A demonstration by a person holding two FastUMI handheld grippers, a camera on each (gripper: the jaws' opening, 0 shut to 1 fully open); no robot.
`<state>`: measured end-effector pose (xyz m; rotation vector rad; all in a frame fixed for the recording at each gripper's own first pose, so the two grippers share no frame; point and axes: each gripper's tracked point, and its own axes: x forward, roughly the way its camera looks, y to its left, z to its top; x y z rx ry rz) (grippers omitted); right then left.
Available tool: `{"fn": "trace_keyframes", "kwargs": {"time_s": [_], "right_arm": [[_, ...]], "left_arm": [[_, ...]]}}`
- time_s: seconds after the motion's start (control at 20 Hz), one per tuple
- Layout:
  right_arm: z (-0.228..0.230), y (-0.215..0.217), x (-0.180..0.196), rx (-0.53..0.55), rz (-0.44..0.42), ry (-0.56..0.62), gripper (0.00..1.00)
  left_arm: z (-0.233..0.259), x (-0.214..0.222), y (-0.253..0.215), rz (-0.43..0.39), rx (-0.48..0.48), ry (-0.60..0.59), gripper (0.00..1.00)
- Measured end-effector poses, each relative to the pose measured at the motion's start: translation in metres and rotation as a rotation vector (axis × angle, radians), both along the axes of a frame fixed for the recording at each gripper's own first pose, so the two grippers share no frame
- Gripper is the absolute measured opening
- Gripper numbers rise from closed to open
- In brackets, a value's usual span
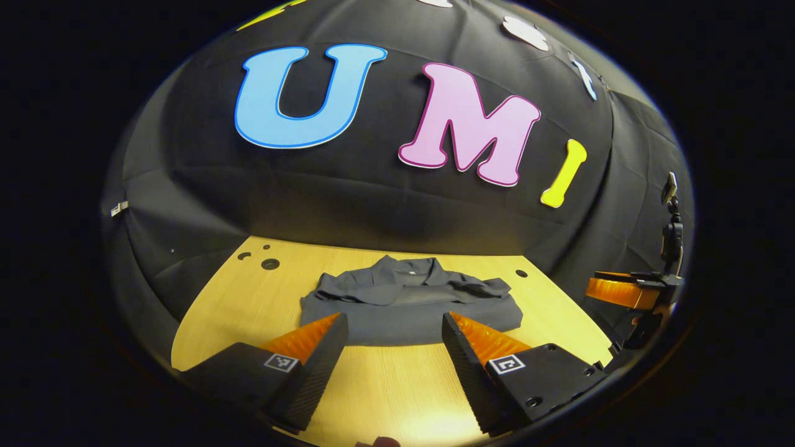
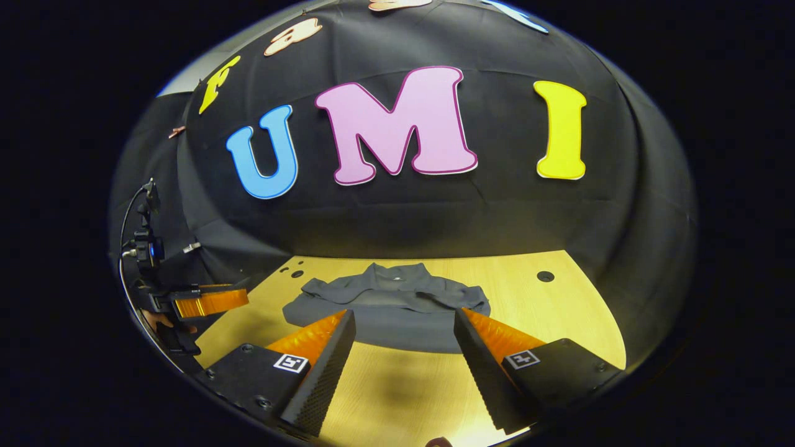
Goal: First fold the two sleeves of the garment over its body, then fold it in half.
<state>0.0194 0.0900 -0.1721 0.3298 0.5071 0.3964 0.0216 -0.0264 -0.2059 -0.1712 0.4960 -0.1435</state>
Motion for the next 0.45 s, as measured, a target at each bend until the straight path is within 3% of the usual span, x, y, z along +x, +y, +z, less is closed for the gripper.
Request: {"fn": "trace_keyframes", "kwargs": {"time_s": [0.45], "right_arm": [[-0.035, 0.004, -0.03, -0.029, 0.017, 0.041, 0.99]], "left_arm": [[0.0, -0.05, 0.003, 0.032, -0.027, 0.022, 0.95]]}}
